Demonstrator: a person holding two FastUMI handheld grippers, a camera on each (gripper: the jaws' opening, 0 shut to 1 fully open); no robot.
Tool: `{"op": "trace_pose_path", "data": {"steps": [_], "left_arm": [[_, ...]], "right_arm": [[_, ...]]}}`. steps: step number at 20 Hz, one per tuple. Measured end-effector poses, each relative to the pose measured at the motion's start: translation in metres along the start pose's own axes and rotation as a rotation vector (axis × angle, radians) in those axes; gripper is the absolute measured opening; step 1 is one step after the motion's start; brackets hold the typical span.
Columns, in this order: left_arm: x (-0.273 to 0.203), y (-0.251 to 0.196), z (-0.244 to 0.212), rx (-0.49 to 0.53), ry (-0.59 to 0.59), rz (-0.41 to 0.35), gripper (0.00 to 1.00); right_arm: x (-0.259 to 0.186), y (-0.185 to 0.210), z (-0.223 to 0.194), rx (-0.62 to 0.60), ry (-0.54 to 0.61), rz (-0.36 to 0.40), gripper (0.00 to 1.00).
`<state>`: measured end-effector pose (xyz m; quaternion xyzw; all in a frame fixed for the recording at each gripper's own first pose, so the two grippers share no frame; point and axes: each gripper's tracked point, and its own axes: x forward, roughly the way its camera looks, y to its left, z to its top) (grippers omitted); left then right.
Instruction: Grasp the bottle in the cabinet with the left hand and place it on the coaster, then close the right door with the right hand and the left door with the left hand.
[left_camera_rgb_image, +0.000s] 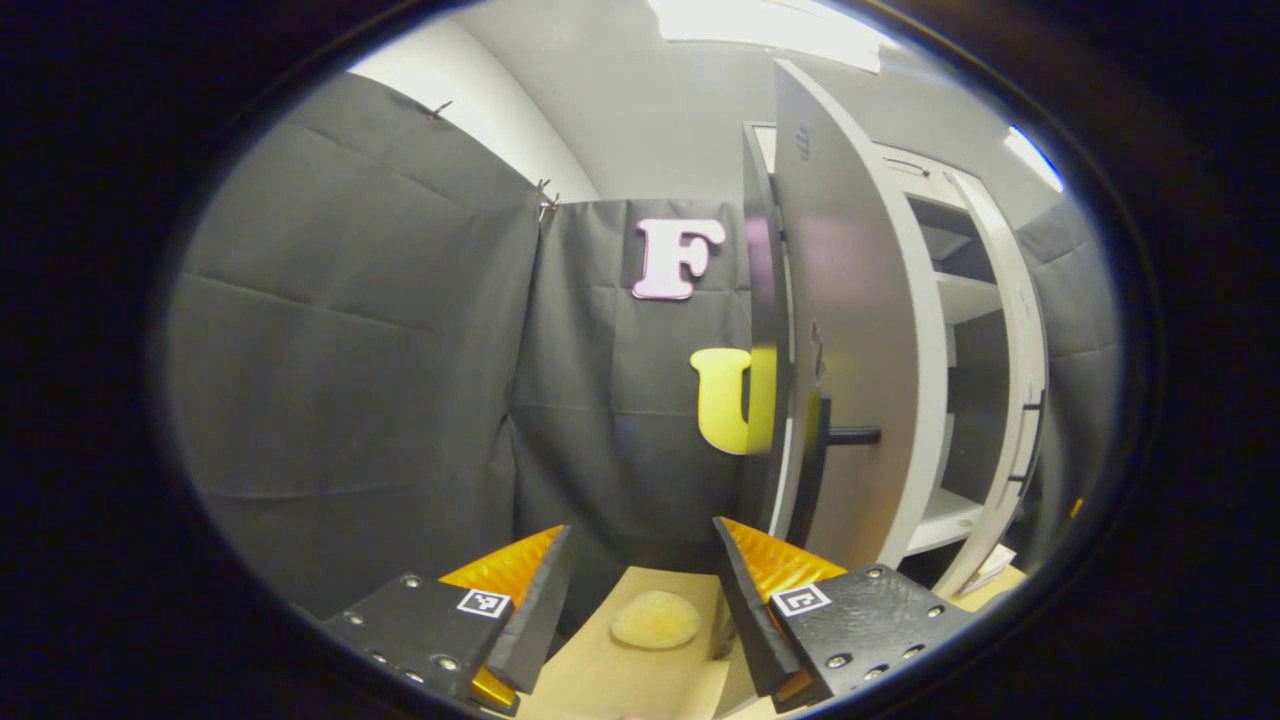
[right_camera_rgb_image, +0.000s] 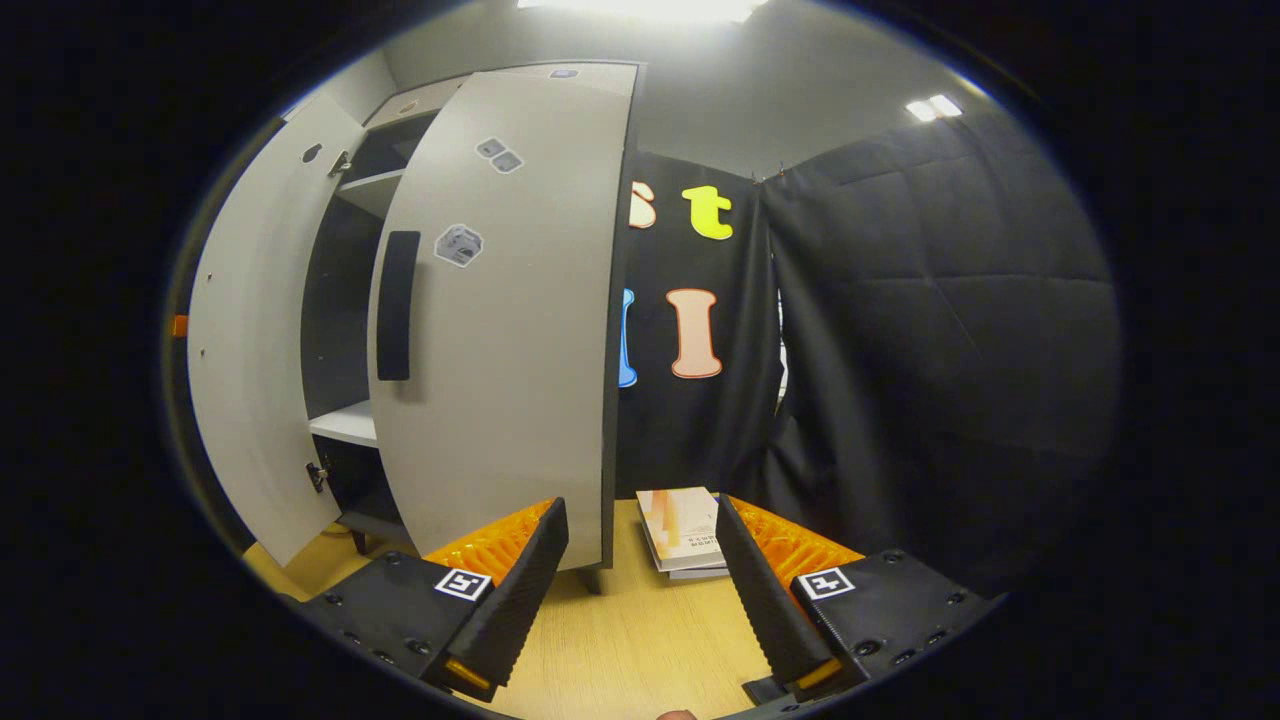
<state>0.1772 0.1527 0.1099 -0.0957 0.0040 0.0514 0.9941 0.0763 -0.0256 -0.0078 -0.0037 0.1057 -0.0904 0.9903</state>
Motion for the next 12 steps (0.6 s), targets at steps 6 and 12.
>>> {"op": "trace_pose_path", "data": {"steps": [6, 12], "left_arm": [[-0.003, -0.014, 0.002, 0.046, -0.012, 0.059, 0.79], [-0.009, -0.026, 0.002, 0.056, -0.009, 0.098, 0.8]], "right_arm": [[0.0, -0.046, -0.011, 0.043, 0.023, -0.042, 0.95], [0.006, -0.07, -0.011, 0.065, 0.027, -0.046, 0.95]]}}
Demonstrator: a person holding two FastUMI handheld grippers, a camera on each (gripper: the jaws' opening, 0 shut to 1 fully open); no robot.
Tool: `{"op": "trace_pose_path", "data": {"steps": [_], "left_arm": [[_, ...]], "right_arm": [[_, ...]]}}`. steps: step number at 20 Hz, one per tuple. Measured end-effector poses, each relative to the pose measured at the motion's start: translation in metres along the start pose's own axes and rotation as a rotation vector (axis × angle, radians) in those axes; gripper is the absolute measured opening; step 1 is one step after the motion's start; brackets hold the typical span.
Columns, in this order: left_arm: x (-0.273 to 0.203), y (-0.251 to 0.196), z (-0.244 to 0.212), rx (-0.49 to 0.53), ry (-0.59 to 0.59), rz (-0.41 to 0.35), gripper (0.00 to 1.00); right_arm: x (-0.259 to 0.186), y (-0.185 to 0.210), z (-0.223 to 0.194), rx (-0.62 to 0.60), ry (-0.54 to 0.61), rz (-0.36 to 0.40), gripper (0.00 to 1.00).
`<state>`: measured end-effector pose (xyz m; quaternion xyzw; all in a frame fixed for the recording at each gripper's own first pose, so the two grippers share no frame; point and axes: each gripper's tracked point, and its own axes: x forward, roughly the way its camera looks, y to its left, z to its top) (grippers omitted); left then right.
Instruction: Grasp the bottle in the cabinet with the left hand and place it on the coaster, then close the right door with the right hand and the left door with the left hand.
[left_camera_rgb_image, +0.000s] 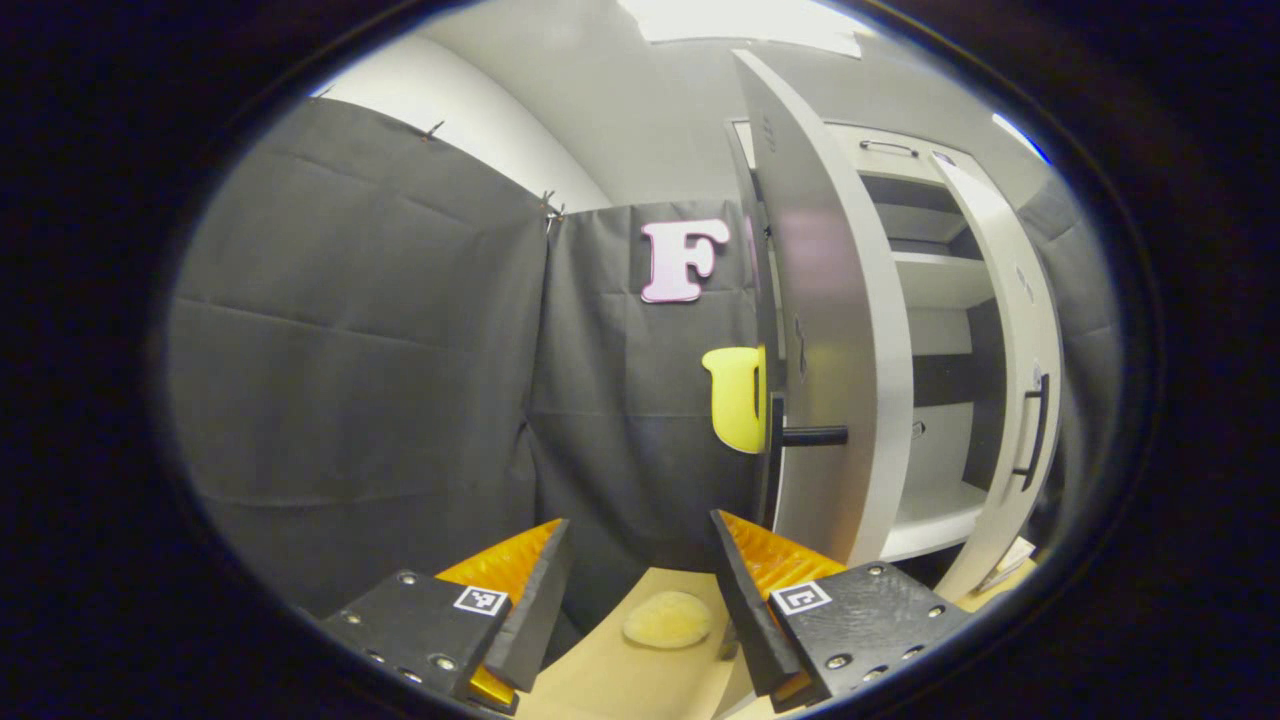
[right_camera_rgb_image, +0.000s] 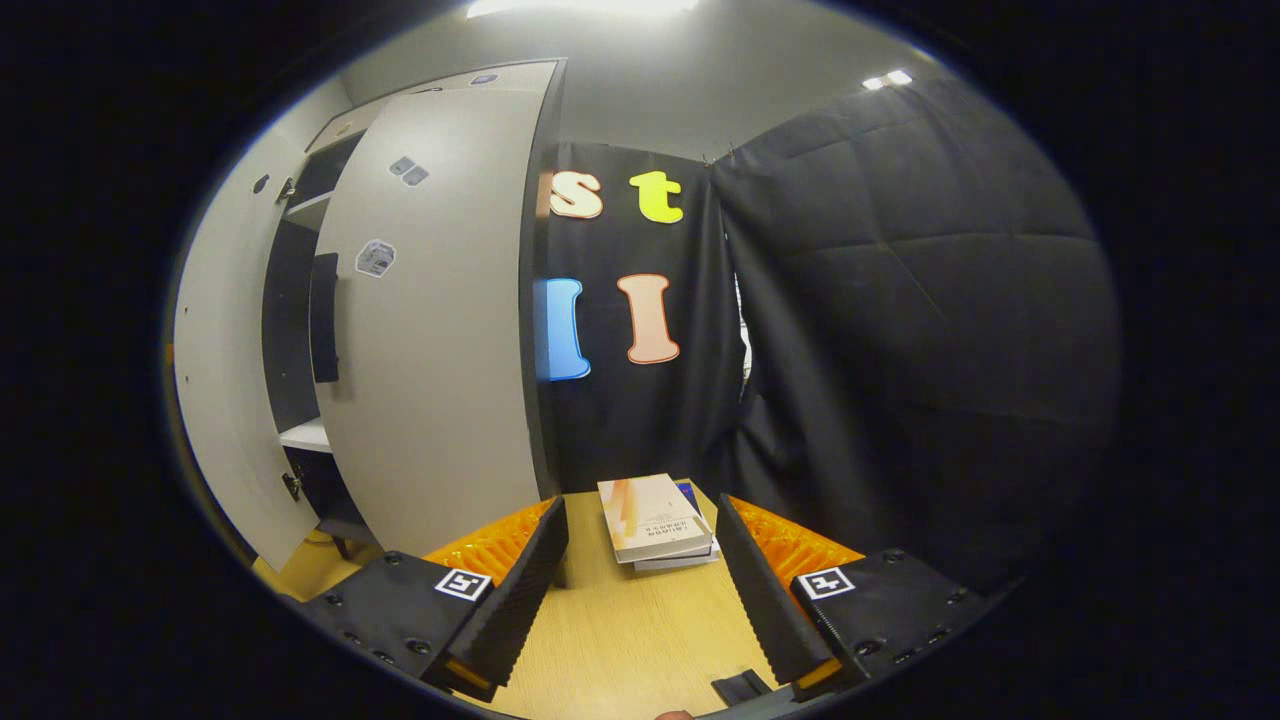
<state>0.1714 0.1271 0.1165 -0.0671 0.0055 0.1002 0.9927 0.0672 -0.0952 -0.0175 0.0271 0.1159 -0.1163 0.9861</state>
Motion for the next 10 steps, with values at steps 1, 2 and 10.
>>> {"op": "trace_pose_path", "data": {"steps": [1, 2, 10], "left_arm": [[-0.002, -0.004, 0.0, -0.002, 0.0, -0.002, 0.8], [-0.004, -0.008, 0.0, -0.005, -0.002, -0.002, 0.8], [-0.017, -0.038, 0.0, 0.018, -0.012, -0.005, 0.8]], "right_arm": [[0.002, -0.002, 0.002, -0.006, -0.002, 0.001, 0.95], [0.004, -0.003, 0.003, -0.011, -0.004, 0.003, 0.92], [0.014, -0.013, 0.003, -0.022, 0.006, 0.024, 0.92]]}}
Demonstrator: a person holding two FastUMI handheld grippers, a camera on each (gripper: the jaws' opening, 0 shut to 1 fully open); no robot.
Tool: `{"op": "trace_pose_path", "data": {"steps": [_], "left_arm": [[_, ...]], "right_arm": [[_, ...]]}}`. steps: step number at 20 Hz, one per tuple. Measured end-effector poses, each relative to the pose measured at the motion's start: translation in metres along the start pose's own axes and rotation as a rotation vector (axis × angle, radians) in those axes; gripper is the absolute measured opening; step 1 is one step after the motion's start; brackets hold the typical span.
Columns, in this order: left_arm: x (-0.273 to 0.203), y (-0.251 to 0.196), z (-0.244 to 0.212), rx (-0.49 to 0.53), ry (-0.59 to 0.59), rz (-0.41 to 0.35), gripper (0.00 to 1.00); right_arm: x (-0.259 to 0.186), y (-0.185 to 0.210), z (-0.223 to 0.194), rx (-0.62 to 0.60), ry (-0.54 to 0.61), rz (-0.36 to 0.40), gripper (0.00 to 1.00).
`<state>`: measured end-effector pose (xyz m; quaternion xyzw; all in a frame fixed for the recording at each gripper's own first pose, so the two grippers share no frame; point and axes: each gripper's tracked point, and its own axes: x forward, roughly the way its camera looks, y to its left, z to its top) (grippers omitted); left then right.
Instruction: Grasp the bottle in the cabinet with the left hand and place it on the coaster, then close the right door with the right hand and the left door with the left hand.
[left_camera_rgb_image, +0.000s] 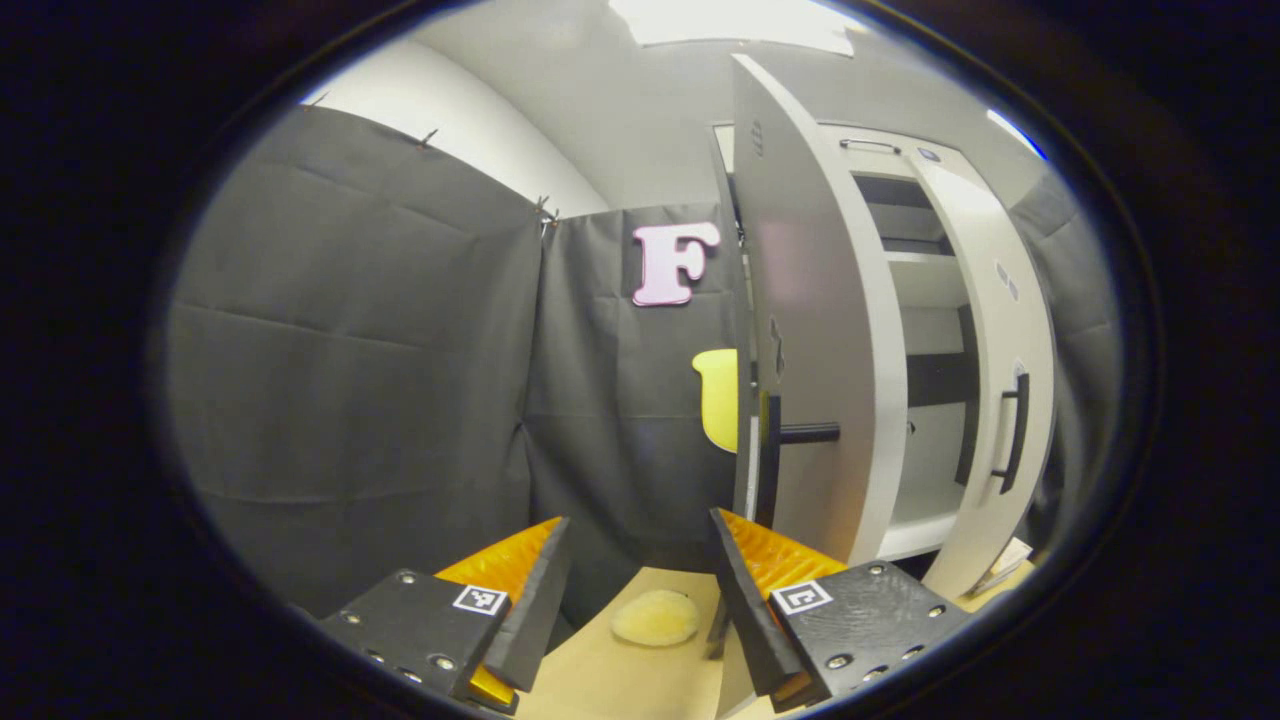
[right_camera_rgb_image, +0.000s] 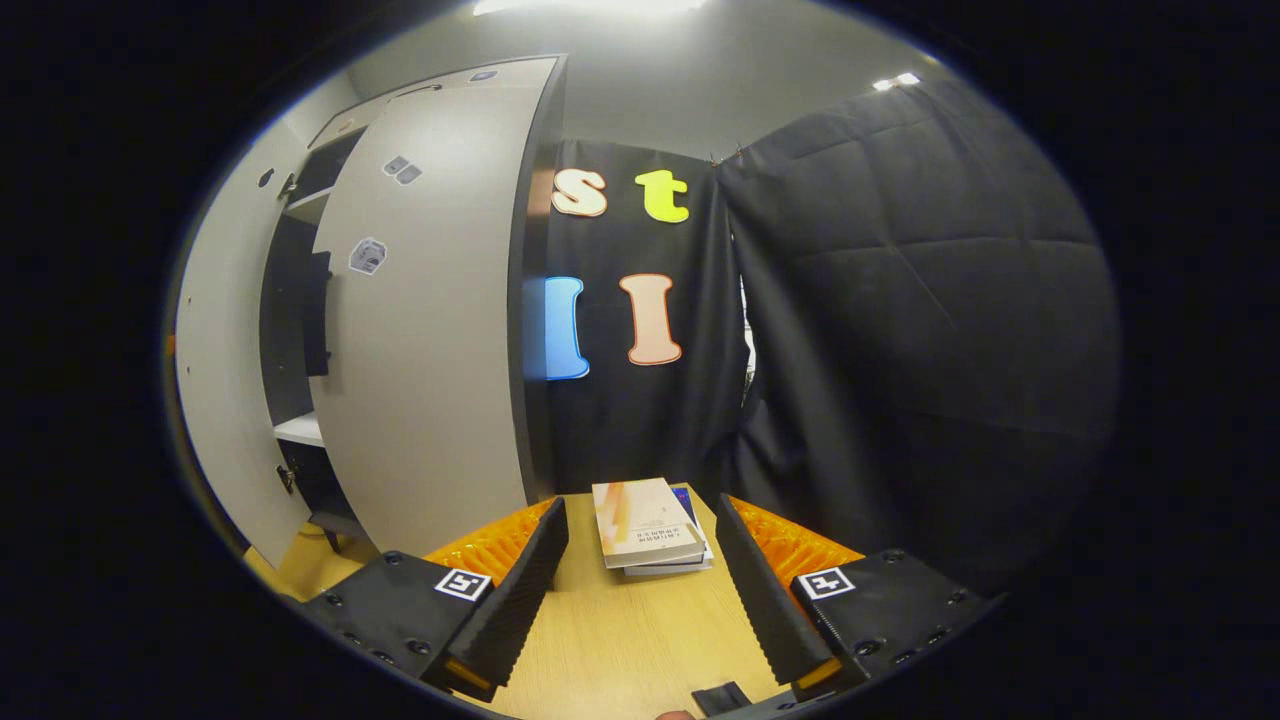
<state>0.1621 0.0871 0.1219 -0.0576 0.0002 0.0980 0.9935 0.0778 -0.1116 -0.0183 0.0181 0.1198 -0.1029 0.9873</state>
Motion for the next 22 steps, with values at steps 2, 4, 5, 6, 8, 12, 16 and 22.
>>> {"op": "trace_pose_path", "data": {"steps": [2, 4, 5, 6, 8, 12, 16, 22], "left_arm": [[-0.002, -0.009, 0.002, -0.004, -0.004, -0.013, 0.81], [-0.005, -0.02, 0.003, -0.018, -0.007, -0.027, 0.81], [-0.006, -0.025, 0.003, -0.026, -0.007, -0.033, 0.81], [-0.005, -0.032, 0.002, -0.031, -0.007, -0.041, 0.81], [-0.007, -0.04, 0.002, -0.034, -0.009, -0.056, 0.81], [-0.009, -0.061, 0.006, -0.016, -0.031, -0.059, 0.8], [-0.008, -0.074, 0.009, -0.005, -0.048, -0.054, 0.79], [-0.01, -0.093, 0.008, 0.008, -0.043, -0.08, 0.79]], "right_arm": [[0.001, -0.003, 0.002, -0.004, -0.005, 0.004, 0.95], [0.003, -0.007, 0.004, -0.01, -0.008, 0.006, 0.95], [0.003, -0.009, 0.004, -0.01, -0.009, 0.006, 0.95], [0.005, -0.01, 0.005, -0.007, -0.01, 0.009, 0.92], [0.007, -0.013, 0.004, -0.002, -0.006, 0.013, 0.92], [0.004, -0.019, 0.007, -0.006, -0.011, 0.017, 0.95], [-0.003, -0.027, 0.012, -0.007, -0.024, 0.009, 0.95], [-0.012, -0.035, 0.005, -0.007, -0.012, -0.005, 0.92]]}}
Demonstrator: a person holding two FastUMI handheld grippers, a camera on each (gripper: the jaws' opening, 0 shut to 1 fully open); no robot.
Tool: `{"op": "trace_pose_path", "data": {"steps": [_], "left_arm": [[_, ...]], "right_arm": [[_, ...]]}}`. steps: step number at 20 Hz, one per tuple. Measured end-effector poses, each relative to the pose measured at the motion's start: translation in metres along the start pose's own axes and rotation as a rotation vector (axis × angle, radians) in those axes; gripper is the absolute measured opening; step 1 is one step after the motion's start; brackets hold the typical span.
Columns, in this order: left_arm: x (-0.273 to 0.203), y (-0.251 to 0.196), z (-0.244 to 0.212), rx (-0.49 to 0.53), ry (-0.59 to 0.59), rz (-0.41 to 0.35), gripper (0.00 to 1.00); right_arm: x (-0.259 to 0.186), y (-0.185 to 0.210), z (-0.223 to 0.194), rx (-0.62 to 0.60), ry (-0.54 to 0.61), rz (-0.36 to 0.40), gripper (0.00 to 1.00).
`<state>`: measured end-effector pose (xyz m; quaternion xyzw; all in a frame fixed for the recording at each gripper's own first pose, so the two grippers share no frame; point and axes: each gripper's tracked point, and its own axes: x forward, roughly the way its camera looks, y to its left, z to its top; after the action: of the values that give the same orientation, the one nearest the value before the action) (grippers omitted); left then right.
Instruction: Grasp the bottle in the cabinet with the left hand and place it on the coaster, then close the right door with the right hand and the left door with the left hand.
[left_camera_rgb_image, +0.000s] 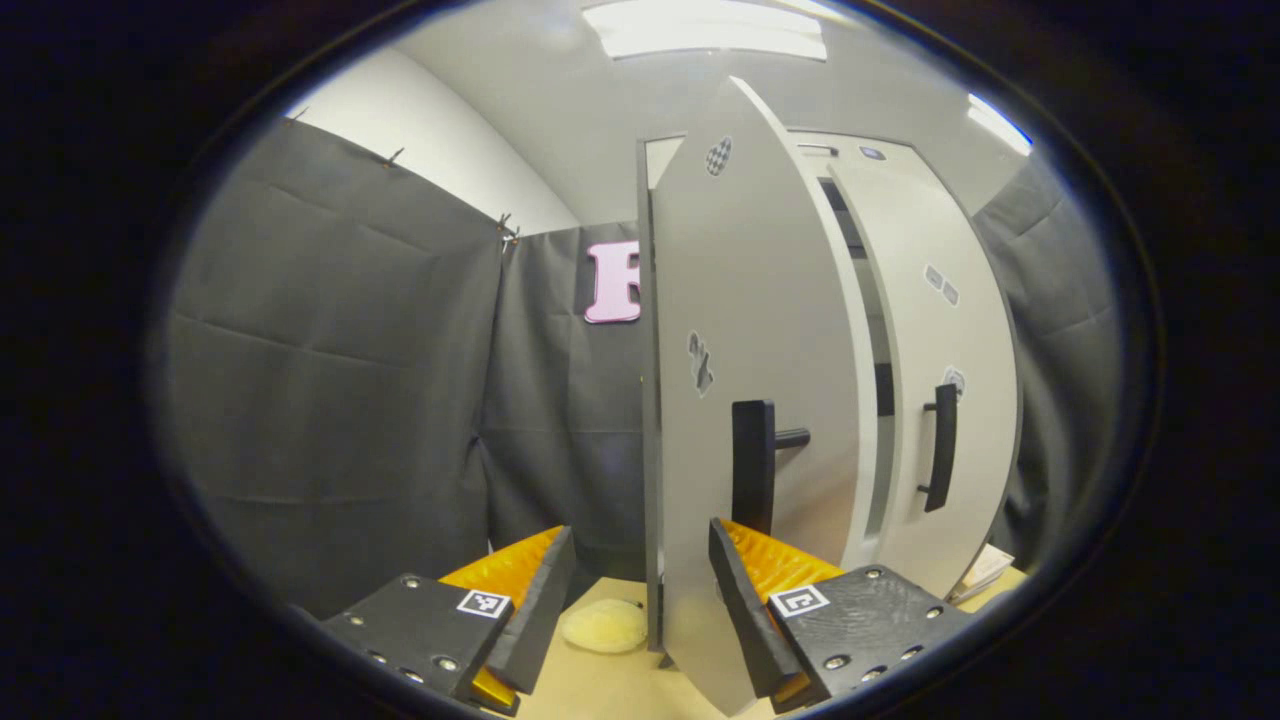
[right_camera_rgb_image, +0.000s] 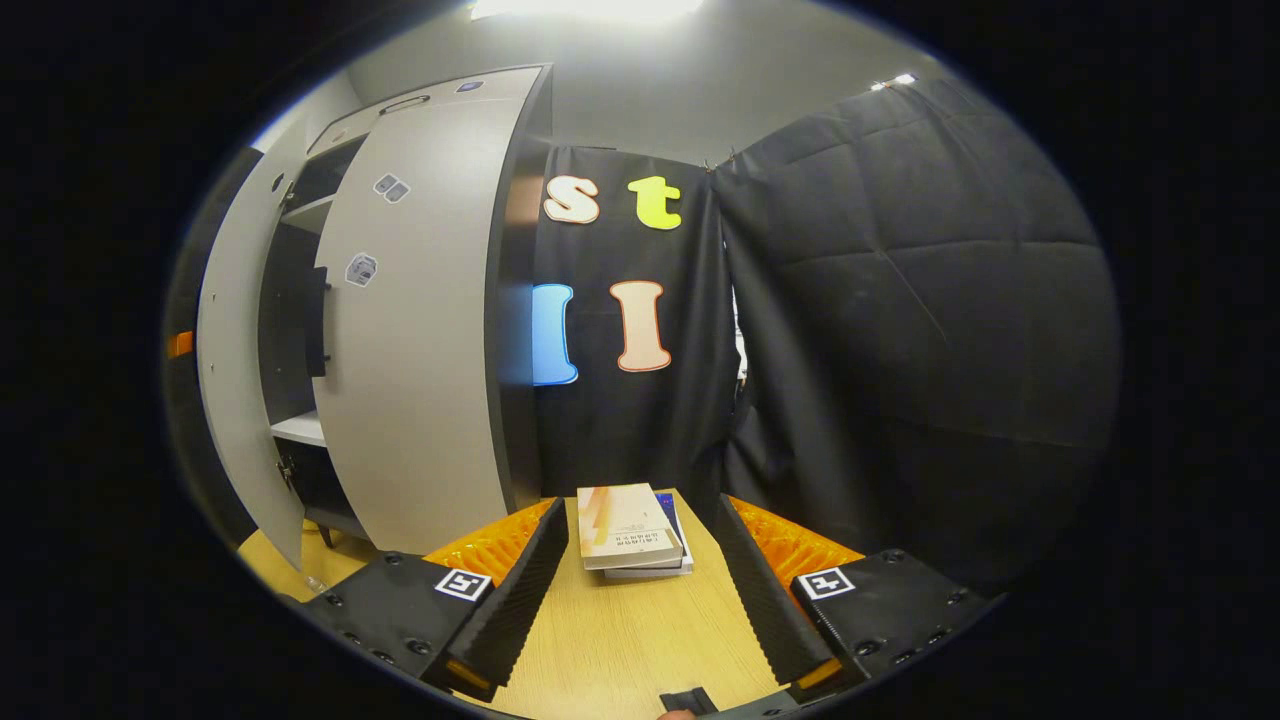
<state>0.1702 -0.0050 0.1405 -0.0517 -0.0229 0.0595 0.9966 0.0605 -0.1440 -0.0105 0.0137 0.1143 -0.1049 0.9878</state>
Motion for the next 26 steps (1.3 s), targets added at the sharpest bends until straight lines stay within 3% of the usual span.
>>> {"op": "trace_pose_path", "data": {"steps": [12, 20, 22, 26], "left_arm": [[0.032, -0.085, -0.006, -0.041, 0.005, -0.143, 0.78], [0.035, -0.094, -0.002, -0.013, -0.028, -0.149, 0.79], [0.027, -0.09, 0.0, -0.012, -0.042, -0.146, 0.78], [-0.006, -0.077, -0.002, 0.012, -0.038, -0.128, 0.79]], "right_arm": [[-0.014, -0.009, -0.01, -0.025, 0.026, -0.021, 0.92], [-0.024, -0.008, -0.006, -0.017, 0.0, -0.004, 0.95], [-0.024, -0.003, 0.002, -0.008, -0.019, 0.021, 0.92], [-0.023, 0.01, 0.016, -0.002, -0.056, 0.097, 0.95]]}}
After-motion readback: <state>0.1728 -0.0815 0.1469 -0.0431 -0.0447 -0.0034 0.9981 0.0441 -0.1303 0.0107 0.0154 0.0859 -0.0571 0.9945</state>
